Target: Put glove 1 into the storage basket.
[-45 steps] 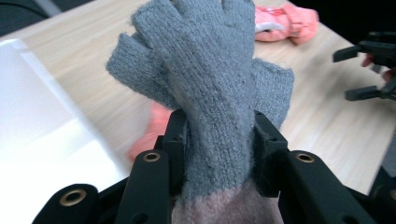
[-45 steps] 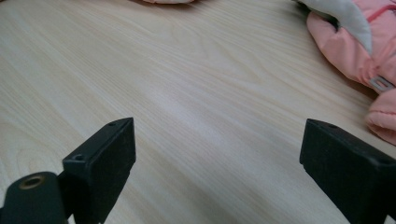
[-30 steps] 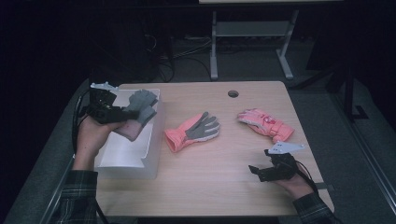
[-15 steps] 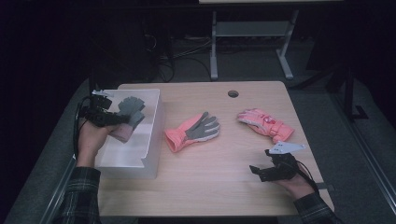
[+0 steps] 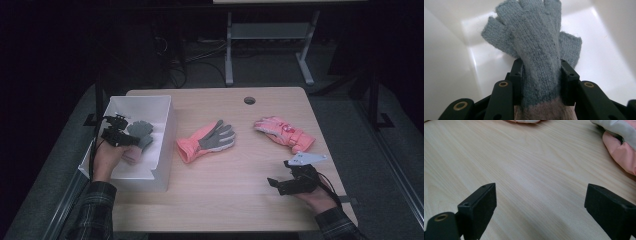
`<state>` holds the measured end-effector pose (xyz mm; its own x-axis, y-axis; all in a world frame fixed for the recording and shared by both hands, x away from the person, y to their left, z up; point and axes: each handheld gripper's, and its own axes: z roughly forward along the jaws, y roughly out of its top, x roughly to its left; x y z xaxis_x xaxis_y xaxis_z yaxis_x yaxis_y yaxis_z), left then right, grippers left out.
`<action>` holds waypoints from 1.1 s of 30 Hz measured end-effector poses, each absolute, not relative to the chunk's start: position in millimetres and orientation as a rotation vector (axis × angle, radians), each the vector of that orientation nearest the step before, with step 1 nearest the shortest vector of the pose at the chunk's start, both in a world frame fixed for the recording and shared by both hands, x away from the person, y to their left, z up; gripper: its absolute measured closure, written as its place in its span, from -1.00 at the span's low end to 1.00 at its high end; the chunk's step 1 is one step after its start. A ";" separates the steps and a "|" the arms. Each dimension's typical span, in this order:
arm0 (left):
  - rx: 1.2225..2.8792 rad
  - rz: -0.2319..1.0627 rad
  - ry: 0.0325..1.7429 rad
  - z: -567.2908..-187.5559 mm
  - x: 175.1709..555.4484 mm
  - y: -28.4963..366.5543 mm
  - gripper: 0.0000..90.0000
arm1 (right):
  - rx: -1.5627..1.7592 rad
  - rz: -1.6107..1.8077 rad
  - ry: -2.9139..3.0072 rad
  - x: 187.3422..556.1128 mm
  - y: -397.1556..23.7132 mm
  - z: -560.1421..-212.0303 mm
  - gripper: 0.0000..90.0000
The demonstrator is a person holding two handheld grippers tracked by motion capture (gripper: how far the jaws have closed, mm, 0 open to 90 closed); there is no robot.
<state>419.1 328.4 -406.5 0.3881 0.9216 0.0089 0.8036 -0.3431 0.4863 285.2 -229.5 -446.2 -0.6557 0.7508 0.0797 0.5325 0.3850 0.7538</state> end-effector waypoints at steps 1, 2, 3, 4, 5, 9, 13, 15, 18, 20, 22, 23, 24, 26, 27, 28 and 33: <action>2.265 0.395 1.490 -408.3 419.6 327.5 0.37 | 1.126 1.131 2.376 285.0 -230.2 -446.1 -0.77; 2.271 0.397 1.503 -410.2 419.8 326.3 0.36 | 1.126 1.130 2.375 284.9 -230.5 -446.0 -0.77; 2.284 0.405 1.505 -411.3 420.5 326.4 0.36 | 1.126 1.131 2.374 284.9 -230.6 -446.2 -0.77; 2.281 0.401 1.503 -412.3 420.6 326.3 0.34 | 1.127 1.131 2.373 284.9 -230.6 -446.3 -0.77; 2.287 0.397 1.509 -413.6 421.0 326.1 0.32 | 1.128 1.134 2.373 284.8 -230.4 -446.6 -0.77; 2.305 0.402 1.531 -416.8 421.9 323.5 0.17 | 1.126 1.130 2.376 284.0 -230.7 -446.4 -0.77; 2.284 0.387 1.558 -414.2 421.9 320.7 -0.16 | 1.133 1.128 2.375 283.4 -231.7 -446.4 -0.77; 2.246 0.406 1.559 -408.5 419.9 320.8 -0.27 | 1.136 1.126 2.375 283.1 -231.9 -446.4 -0.77; 2.238 0.411 1.537 -399.5 418.9 319.3 -0.48 | 1.140 1.125 2.376 283.0 -231.4 -446.6 -0.77; 2.222 0.421 1.518 -392.0 417.3 318.3 -0.57 | 1.136 1.124 2.378 283.0 -231.3 -446.5 -0.77; 2.203 0.420 1.491 -383.8 415.0 318.9 -0.58 | 1.133 1.126 2.379 282.9 -231.0 -446.3 -0.77; 2.203 0.412 1.474 -380.3 414.1 319.3 -0.60 | 1.133 1.125 2.379 282.9 -231.0 -446.4 -0.77; 2.203 0.412 1.474 -380.3 414.1 319.3 -0.60 | 1.133 1.125 2.379 282.9 -231.0 -446.4 -0.77; 2.188 0.404 1.445 -370.4 410.1 318.4 -0.61 | 1.131 1.124 2.381 283.2 -230.9 -446.5 -0.77; 2.188 0.404 1.445 -370.4 410.1 318.4 -0.61 | 1.131 1.124 2.381 283.2 -230.9 -446.5 -0.77; 2.176 0.395 1.419 -363.7 408.8 317.3 -0.61 | 1.130 1.131 2.377 284.2 -230.4 -446.3 -0.77; 2.176 0.382 1.353 -350.8 410.7 309.7 -0.61 | 1.143 1.122 2.381 284.9 -229.4 -447.3 -0.77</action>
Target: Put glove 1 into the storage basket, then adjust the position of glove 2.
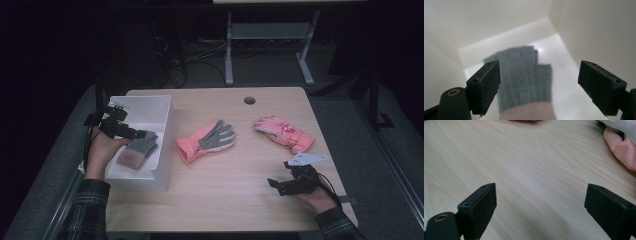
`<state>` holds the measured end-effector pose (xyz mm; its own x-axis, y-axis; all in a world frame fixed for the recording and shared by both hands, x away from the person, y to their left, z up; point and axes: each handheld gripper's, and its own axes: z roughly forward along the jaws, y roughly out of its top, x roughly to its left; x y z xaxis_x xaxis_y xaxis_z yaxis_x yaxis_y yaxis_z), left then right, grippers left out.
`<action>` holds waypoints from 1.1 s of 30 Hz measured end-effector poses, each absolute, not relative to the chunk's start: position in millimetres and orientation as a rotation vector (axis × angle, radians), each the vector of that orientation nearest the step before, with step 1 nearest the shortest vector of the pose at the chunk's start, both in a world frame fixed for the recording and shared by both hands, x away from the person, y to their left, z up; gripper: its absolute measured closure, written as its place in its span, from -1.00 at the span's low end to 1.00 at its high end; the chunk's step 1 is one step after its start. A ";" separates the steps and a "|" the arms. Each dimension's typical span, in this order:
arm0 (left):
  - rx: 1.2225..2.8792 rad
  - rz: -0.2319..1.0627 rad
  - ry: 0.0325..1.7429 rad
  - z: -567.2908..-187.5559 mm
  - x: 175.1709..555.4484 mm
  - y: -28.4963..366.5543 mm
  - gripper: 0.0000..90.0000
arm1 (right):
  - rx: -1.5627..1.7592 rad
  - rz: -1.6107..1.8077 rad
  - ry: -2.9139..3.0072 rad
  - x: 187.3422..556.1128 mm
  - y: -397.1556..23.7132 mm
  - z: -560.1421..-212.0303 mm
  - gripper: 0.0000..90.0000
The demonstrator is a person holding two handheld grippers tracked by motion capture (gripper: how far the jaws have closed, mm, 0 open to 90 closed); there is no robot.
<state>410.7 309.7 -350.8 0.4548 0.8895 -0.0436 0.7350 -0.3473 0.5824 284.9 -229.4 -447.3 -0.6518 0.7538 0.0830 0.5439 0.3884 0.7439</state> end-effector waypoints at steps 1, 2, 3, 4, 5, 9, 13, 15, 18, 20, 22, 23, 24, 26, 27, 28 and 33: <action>2.176 0.381 1.321 -344.4 410.7 304.5 -0.61 | 1.137 1.133 2.377 286.2 -228.4 -445.3 -0.77; 2.171 0.383 1.304 -340.9 410.4 301.2 -0.61 | 1.140 1.132 2.375 285.9 -227.9 -444.8 -0.77; 2.167 0.382 1.296 -338.8 410.2 299.3 -0.61 | 1.138 1.131 2.376 285.4 -227.7 -445.5 -0.77; 2.158 0.375 1.282 -336.4 410.0 296.6 -0.61 | 1.137 1.125 2.382 284.8 -228.0 -446.3 -0.77; 2.153 0.373 1.270 -334.0 409.4 293.4 -0.61 | 1.135 1.117 2.383 284.1 -228.7 -447.6 -0.77; 2.157 0.374 1.233 -327.0 406.7 280.5 -0.61 | 1.148 1.120 2.377 283.6 -232.6 -447.6 -0.77; 2.162 0.358 1.170 -318.0 402.2 257.9 -0.61 | 1.141 1.129 2.373 283.6 -232.2 -446.6 -0.77; 2.154 0.350 1.152 -314.1 400.8 247.0 -0.61 | 1.139 1.125 2.379 282.9 -230.9 -446.2 -0.77; 2.154 0.336 1.098 -308.4 399.0 229.0 -0.60 | 1.127 1.124 2.382 282.7 -229.9 -446.3 -0.77; 2.158 0.318 1.065 -306.5 398.3 219.1 -0.55 | 1.128 1.124 2.382 282.3 -229.7 -446.0 -0.77; 2.161 0.311 1.044 -305.5 397.6 207.0 -0.53 | 1.130 1.130 2.380 282.4 -229.5 -445.0 -0.77; 2.161 0.311 1.044 -305.5 397.6 207.0 -0.47 | 1.123 1.133 2.381 282.7 -229.3 -445.0 -0.77; 2.166 0.309 1.033 -304.8 396.9 200.8 -0.47 | 1.123 1.133 2.381 282.7 -229.3 -445.0 -0.77; 2.164 0.280 0.977 -302.4 394.3 183.4 -0.23 | 1.128 1.134 2.386 282.3 -228.1 -445.7 -0.77; 2.175 0.277 0.959 -302.1 393.8 177.9 -0.14 | 1.127 1.137 2.386 282.4 -228.2 -445.8 -0.77; 2.181 0.275 0.948 -302.4 393.1 172.2 -0.01 | 1.123 1.136 2.386 282.7 -228.8 -445.5 -0.77; 2.204 0.261 0.919 -304.8 393.5 149.5 0.63 | 1.124 1.147 2.379 282.8 -229.7 -444.7 -0.77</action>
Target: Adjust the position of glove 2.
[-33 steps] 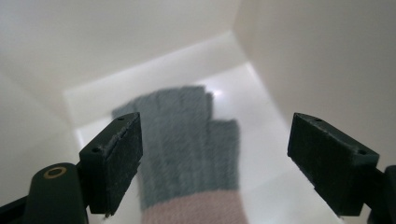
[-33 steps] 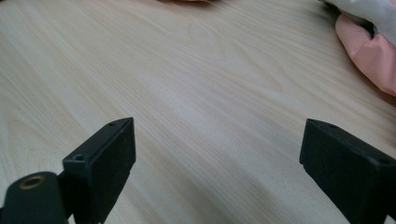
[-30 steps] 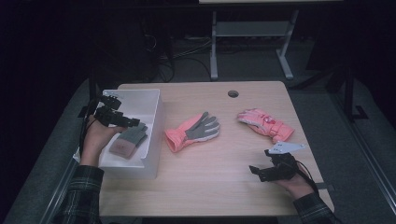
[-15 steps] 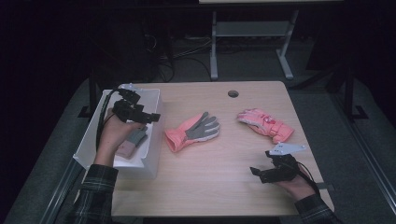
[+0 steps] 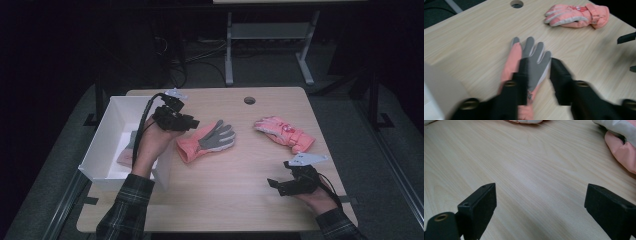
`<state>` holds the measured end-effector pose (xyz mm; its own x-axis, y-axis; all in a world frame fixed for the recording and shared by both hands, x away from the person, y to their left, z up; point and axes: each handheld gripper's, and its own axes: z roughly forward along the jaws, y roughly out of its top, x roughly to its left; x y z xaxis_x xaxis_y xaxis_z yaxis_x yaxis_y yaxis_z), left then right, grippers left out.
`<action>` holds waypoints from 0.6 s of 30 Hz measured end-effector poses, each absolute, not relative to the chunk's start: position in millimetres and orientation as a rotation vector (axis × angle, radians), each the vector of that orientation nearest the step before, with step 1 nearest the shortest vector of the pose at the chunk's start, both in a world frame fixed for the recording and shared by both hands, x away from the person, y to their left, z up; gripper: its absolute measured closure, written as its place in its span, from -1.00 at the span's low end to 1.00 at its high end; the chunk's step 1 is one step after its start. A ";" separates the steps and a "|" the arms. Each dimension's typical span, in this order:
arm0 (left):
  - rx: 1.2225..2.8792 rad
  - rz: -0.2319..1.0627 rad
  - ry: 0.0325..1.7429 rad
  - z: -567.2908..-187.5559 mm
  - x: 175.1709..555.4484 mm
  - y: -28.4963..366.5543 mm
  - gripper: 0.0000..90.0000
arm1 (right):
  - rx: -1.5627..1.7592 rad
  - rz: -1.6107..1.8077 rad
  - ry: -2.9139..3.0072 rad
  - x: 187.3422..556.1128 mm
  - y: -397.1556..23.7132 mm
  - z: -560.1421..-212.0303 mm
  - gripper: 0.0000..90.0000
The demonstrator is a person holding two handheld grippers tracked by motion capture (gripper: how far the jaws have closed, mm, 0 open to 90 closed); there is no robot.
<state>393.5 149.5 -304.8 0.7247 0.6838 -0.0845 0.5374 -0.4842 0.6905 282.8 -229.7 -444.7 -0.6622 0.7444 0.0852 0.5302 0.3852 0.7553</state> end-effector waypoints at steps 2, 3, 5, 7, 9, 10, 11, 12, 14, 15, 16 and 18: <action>2.210 0.247 0.907 -306.6 393.1 140.8 0.82 | 1.122 1.154 2.378 282.5 -229.8 -444.4 -0.77; 2.219 0.240 0.900 -307.8 393.4 136.8 0.98 | 1.121 1.155 2.379 282.5 -229.9 -444.1 -0.77; 2.234 0.240 0.897 -311.5 394.5 128.7 0.99 | 1.121 1.158 2.379 282.5 -230.2 -443.9 -0.77; 2.237 0.243 0.896 -313.1 394.8 125.5 0.99 | 1.120 1.163 2.376 282.6 -230.3 -444.0 -0.77; 2.242 0.249 0.896 -320.5 397.4 114.4 0.99 | 1.116 1.162 2.378 282.3 -230.8 -443.4 -0.77; 2.245 0.258 0.902 -323.8 398.6 110.9 0.99 | 1.115 1.163 2.378 282.3 -230.8 -443.3 -0.77; 2.262 0.267 0.897 -327.4 400.2 107.5 0.99 | 1.116 1.163 2.379 282.2 -230.6 -443.2 -0.77; 2.267 0.266 0.895 -331.9 401.8 104.3 0.99 | 1.114 1.162 2.379 282.1 -230.5 -443.2 -0.77; 2.270 0.259 0.900 -336.7 403.8 101.9 0.99 | 1.114 1.165 2.380 282.0 -230.3 -443.2 -0.77; 2.283 0.257 0.904 -346.7 407.6 98.0 0.99 | 1.110 1.167 2.381 282.2 -230.3 -443.2 -0.77; 2.290 0.259 0.910 -351.6 409.3 96.8 0.99 | 1.110 1.168 2.382 282.2 -230.3 -443.2 -0.77; 2.287 0.255 0.912 -361.2 412.2 96.2 0.99 | 1.110 1.167 2.383 282.2 -230.3 -443.3 -0.77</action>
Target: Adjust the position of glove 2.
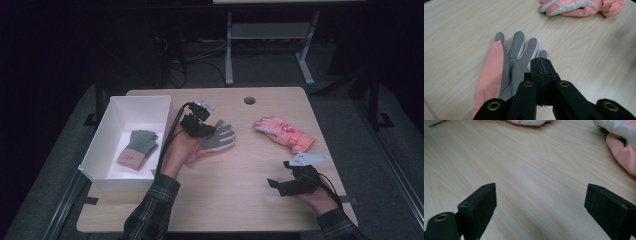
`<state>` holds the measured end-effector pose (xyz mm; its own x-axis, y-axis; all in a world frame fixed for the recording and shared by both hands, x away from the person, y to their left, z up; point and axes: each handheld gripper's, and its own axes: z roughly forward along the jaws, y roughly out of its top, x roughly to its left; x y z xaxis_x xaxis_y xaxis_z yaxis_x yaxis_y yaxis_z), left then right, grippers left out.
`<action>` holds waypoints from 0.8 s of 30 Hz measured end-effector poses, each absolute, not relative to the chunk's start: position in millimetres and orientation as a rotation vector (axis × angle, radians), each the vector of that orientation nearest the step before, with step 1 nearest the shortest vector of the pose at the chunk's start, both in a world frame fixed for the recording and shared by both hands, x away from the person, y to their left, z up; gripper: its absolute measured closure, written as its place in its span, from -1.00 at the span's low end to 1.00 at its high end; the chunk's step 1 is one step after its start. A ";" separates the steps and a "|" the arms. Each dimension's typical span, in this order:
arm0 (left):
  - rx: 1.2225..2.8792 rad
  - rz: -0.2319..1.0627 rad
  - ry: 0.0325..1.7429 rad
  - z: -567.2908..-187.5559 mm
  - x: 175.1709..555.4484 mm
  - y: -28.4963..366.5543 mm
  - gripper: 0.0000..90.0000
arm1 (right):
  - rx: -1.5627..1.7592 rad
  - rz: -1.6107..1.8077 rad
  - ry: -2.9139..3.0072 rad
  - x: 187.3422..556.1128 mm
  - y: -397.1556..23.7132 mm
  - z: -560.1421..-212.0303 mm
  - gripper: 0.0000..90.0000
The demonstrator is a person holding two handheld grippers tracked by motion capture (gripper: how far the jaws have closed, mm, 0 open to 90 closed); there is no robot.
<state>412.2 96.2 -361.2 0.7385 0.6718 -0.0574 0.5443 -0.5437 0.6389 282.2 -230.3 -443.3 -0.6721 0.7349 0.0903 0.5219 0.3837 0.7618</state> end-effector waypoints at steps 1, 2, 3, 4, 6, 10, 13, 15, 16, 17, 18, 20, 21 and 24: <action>2.287 0.255 0.912 -361.2 412.2 96.2 0.99 | 1.111 1.166 2.383 282.2 -230.2 -443.3 -0.77; 2.301 0.276 0.914 -370.4 414.6 95.6 0.99 | 1.110 1.175 2.380 282.3 -229.8 -443.9 -0.77; 2.301 0.276 0.914 -370.4 414.6 95.6 0.99 | 1.110 1.175 2.380 282.3 -229.8 -443.9 -0.77; 2.299 0.296 0.929 -378.9 417.0 95.9 0.99 | 1.105 1.163 2.387 282.2 -230.0 -443.3 -0.77; 2.303 0.297 0.937 -382.4 418.9 97.4 0.99 | 1.107 1.165 2.386 282.1 -229.7 -443.4 -0.77; 2.294 0.294 0.992 -398.6 427.1 101.6 0.99 | 1.105 1.161 2.387 281.9 -229.6 -443.6 -0.77; 2.304 0.289 1.015 -407.0 431.6 103.2 0.99 | 1.112 1.163 2.384 281.5 -229.6 -443.6 -0.77; 2.314 0.295 1.020 -410.4 433.2 103.1 0.99 | 1.110 1.162 2.383 281.1 -229.8 -443.6 -0.77; 2.310 0.289 1.016 -412.9 433.8 102.2 0.99 | 1.110 1.161 2.384 281.0 -230.0 -443.6 -0.77; 2.312 0.294 1.022 -415.7 434.2 101.2 0.99 | 1.112 1.159 2.383 280.8 -230.2 -443.5 -0.77; 2.322 0.309 1.021 -418.2 434.8 100.6 0.99 | 1.114 1.161 2.380 280.7 -230.3 -443.6 -0.77; 2.311 0.291 1.030 -422.6 435.9 101.2 0.99 | 1.111 1.159 2.380 280.2 -231.1 -443.4 -0.77; 2.311 0.291 1.032 -423.5 436.3 101.4 0.99 | 1.112 1.160 2.381 280.1 -231.3 -443.5 -0.77; 2.316 0.261 1.037 -427.6 437.8 101.8 1.00 | 1.116 1.160 2.378 279.7 -231.5 -443.7 -0.77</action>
